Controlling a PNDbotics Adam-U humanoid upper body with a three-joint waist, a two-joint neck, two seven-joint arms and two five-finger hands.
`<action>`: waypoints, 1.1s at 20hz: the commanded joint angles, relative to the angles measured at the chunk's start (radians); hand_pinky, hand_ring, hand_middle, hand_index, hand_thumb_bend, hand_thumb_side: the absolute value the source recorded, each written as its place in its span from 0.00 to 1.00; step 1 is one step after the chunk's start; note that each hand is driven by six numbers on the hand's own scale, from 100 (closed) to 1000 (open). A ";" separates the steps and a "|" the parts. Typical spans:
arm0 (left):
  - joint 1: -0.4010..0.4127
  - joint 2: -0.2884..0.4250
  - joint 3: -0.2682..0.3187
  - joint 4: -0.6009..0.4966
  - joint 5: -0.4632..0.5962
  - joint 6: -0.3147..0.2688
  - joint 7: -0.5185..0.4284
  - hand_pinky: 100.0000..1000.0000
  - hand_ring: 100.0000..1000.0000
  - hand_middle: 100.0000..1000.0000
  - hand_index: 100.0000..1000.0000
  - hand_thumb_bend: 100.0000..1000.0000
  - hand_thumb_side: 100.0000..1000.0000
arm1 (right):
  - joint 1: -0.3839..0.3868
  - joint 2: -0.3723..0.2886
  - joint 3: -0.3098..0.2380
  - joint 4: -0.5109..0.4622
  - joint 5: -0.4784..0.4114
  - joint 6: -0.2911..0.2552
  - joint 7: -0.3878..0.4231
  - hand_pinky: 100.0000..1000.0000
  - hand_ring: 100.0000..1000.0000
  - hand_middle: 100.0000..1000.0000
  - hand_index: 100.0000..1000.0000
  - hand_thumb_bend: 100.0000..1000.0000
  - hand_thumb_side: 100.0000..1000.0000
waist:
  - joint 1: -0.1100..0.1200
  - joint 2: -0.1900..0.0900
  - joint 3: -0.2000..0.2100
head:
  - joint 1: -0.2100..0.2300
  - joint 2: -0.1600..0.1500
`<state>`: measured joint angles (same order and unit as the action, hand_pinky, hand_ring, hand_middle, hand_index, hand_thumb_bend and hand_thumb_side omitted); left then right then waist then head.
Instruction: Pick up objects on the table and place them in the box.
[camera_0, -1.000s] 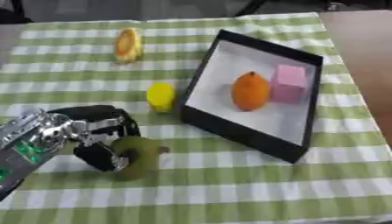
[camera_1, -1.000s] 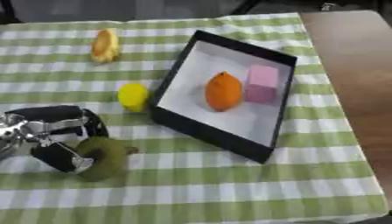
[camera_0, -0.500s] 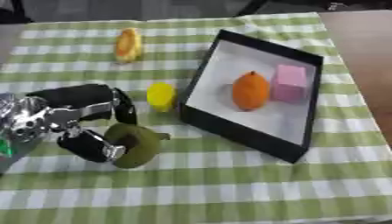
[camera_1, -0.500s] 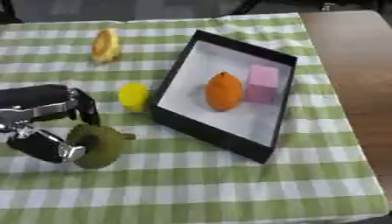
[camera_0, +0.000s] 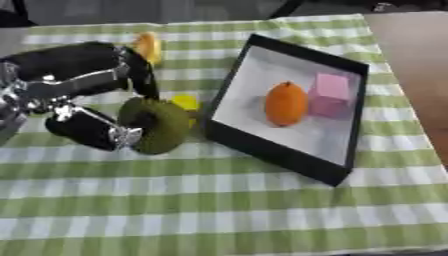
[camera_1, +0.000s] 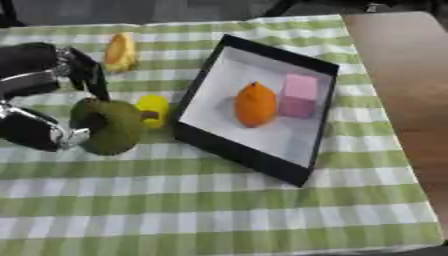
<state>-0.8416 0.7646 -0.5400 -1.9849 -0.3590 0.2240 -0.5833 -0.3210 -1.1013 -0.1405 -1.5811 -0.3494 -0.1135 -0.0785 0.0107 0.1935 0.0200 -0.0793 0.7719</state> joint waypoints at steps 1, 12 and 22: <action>-0.061 -0.050 0.018 -0.010 -0.028 0.017 0.005 0.64 0.64 0.54 0.59 0.00 0.03 | -0.019 -0.042 -0.015 -0.006 -0.009 -0.003 0.002 0.85 0.87 0.74 0.82 0.00 0.44 | -0.012 -0.014 -0.006 | 0.002 -0.002; -0.244 -0.344 -0.012 0.279 -0.192 -0.050 0.072 0.64 0.64 0.54 0.58 0.00 0.02 | -0.055 -0.053 -0.007 -0.008 -0.017 -0.006 0.007 0.85 0.87 0.73 0.82 0.00 0.42 | -0.017 -0.009 -0.025 | 0.013 -0.002; -0.253 -0.554 0.020 0.609 -0.376 -0.180 0.209 0.64 0.64 0.54 0.58 0.00 0.04 | -0.088 -0.053 0.011 -0.011 -0.004 -0.005 0.019 0.85 0.86 0.73 0.82 0.00 0.40 | -0.021 0.005 -0.051 | 0.015 -0.002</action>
<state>-1.0668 0.2218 -0.5409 -1.3929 -0.7162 0.0553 -0.3926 -0.3955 -1.1039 -0.1213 -1.5824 -0.3581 -0.1164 -0.0627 0.0092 0.2026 -0.0296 -0.0657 0.7720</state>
